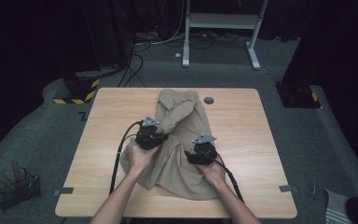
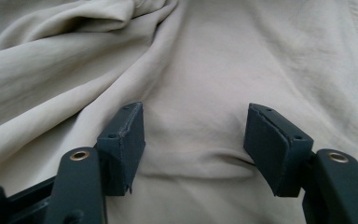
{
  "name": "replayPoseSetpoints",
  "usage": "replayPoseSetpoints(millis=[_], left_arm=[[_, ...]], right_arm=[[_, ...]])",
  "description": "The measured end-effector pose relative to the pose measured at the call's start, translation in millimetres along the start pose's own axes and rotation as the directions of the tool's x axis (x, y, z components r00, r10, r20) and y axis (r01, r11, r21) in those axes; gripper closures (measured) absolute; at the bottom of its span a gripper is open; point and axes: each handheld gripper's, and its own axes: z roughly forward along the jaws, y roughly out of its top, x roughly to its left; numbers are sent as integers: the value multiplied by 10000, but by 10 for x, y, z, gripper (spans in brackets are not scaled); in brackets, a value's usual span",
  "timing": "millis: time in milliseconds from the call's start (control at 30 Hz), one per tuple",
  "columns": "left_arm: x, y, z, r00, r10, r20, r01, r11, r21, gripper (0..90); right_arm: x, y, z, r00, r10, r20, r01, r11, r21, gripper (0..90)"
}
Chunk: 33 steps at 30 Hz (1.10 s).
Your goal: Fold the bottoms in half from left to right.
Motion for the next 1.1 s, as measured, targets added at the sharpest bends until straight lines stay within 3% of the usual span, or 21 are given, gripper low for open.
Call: replayPoseSetpoints(millis=[167, 267, 367, 433, 533, 700, 800, 867, 900, 1000, 1100], left_arm=[[-40, -124, 86, 9999, -127, 39, 126, 9998, 127, 691], [-106, -168, -21, 10000, -2, -20, 2, 10000, 3, 538], [-133, -217, -175, 9994, -271, 221, 276, 9994, -224, 476], [-163, -277, -256, 9994, -314, 113, 317, 9992, -263, 441], [-261, -406, -268, 9987, 73, -513, -70, 10000, 54, 390], [-350, -543, -119, 9857, 597, -1573, -481, 9959, 767, 319], [-401, -599, -6, 9683, 1148, -2221, -852, 9867, 1387, 291], [-391, -644, 45, 9561, 1332, -2609, -869, 9796, 1814, 289], [-382, -668, 58, 9547, 1294, -2681, -784, 9780, 1931, 289], [-298, -754, 6, 9573, 834, -2768, -355, 9841, 1739, 284], [-253, -768, -38, 9549, 827, -2850, -307, 9828, 1822, 285]], right_arm=[[-35, -118, -209, 9998, 185, 110, -181, 9991, -374, 391], [-109, -225, -386, 9990, 349, 270, -334, 9979, -548, 396], [-167, -320, -505, 9982, 403, 451, -375, 9975, -605, 398], [-189, -369, -540, 9977, 447, 511, -419, 9976, -552, 400], [-206, -403, -512, 9974, 427, 578, -406, 9985, -374, 401], [-169, -409, -410, 9974, 265, 664, -253, 9995, -190, 404], [-175, -396, -395, 9975, 230, 667, -218, 9996, -195, 400], [-206, -396, -393, 9979, 238, 602, -227, 9996, -196, 397], [-219, -400, -396, 9976, 296, 623, -284, 9994, -193, 395], [-276, -424, -422, 9971, 354, 677, -342, 9992, -182, 393], [-326, -453, -451, 9965, 427, 723, -415, 9990, -180, 391]])
